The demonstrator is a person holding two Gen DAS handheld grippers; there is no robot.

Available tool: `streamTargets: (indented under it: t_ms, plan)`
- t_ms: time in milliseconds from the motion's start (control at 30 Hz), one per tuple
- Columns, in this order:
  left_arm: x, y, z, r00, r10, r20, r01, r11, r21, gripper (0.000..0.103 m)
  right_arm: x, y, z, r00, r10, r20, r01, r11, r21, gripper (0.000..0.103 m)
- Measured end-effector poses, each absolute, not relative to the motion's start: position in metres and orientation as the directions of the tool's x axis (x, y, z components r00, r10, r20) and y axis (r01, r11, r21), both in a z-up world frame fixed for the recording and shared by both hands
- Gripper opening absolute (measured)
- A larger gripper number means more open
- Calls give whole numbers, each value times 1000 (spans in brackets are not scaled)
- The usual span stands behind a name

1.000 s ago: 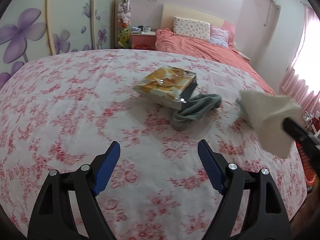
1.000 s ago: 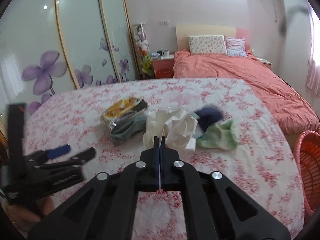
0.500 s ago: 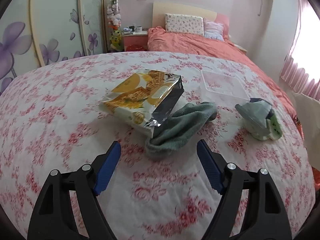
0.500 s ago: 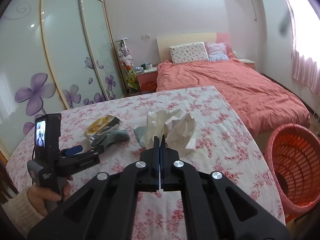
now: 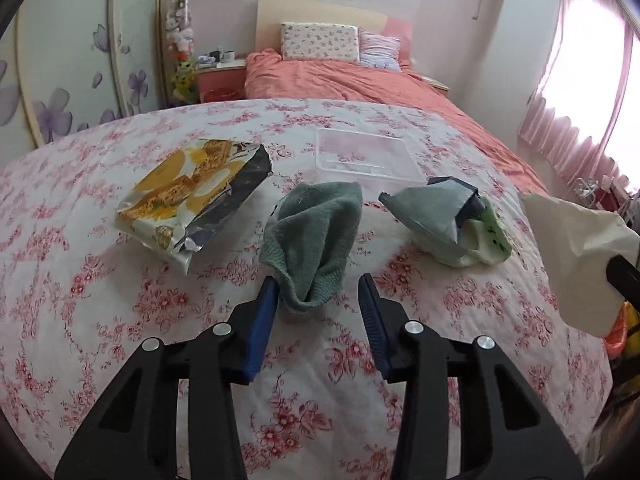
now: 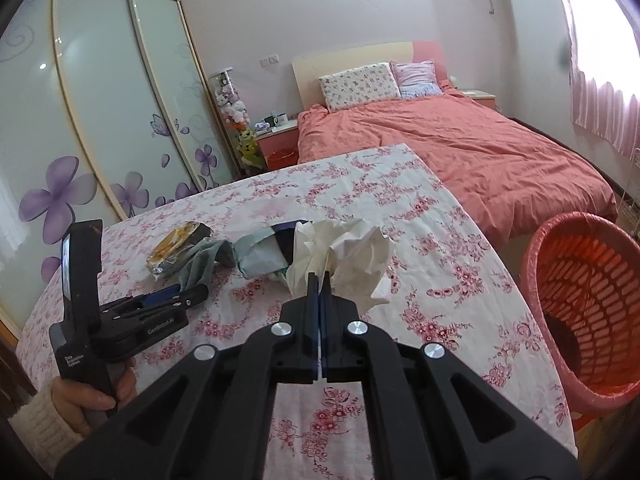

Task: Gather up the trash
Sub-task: 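Grasp the grey-green cloth with the left tool while right holds the tissue, then carry tissue and cloth to the orange basket and release both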

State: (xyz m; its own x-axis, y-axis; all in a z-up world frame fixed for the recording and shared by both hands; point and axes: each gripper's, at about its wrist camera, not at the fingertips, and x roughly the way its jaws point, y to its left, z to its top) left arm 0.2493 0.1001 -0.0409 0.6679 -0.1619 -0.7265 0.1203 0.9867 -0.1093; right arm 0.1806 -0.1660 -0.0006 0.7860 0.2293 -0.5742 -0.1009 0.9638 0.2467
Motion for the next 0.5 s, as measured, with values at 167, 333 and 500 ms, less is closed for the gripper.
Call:
streamTargets:
  t_ms: [167,333,500]
  plan:
    - [265,100,-43,647,-135,-751,52,990,-134,50,179,-169,0,786,227,-575,-99,965,245,2]
    - [274,94,-43,632,-111,-767,38,993,-112,50,178,-174,-1,786,222,-577,-89,964,249,2]
    - [279,92,-45,615,-121,-779,32,991,-128,23,175,-180,0,790,212,-575,-78,966,248,2]
